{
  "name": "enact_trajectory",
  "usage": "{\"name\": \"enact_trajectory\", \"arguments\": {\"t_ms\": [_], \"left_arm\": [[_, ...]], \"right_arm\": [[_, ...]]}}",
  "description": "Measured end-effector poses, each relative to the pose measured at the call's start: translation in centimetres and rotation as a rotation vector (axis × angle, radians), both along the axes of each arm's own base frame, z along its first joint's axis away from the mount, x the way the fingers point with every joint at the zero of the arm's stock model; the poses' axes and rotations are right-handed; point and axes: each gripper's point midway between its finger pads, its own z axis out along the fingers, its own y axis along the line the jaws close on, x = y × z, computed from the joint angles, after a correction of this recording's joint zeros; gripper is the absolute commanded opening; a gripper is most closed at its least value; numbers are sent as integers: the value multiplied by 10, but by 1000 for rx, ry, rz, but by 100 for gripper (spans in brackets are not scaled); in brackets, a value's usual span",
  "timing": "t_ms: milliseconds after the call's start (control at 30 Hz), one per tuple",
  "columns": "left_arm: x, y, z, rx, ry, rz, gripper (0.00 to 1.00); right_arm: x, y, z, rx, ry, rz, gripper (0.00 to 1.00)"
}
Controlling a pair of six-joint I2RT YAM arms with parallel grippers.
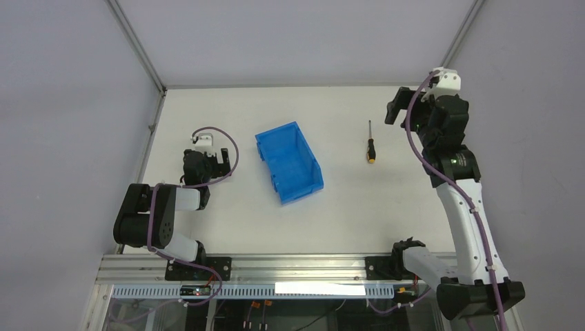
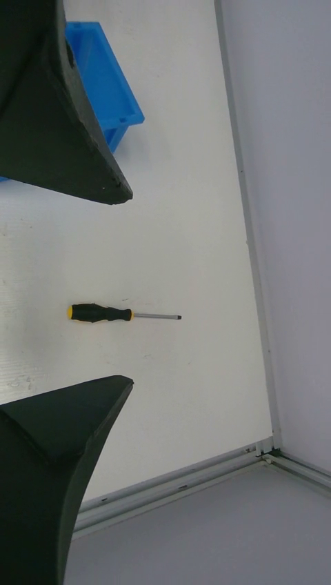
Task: Put the screwdriver in the bin
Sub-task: Pick up the screwdriver from the center of the board.
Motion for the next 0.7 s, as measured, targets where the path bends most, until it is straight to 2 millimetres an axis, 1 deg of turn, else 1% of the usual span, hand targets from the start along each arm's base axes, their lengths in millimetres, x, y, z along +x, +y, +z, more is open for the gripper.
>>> {"name": "enact_trajectory", "arguments": {"t_ms": [167, 267, 333, 467, 567, 700], "left_arm": [[0, 0, 0, 0, 0, 0, 100], [0, 0, 0, 0, 0, 0, 100], [0, 0, 0, 0, 0, 0, 100], [0, 0, 0, 0, 0, 0, 100], [0, 0, 0, 0, 0, 0, 100], [0, 0, 0, 0, 0, 0, 100]], "right_arm": [[-14, -2, 53, -8, -23, 4, 99], [-20, -2, 72, -14, -23, 8, 99], [-22, -2, 76, -16, -9, 9, 99], [-22, -2, 69, -26, 44, 15, 98], [-20, -1, 55, -35, 103, 22, 98], [-8, 3, 31, -44, 185, 37, 99]]}}
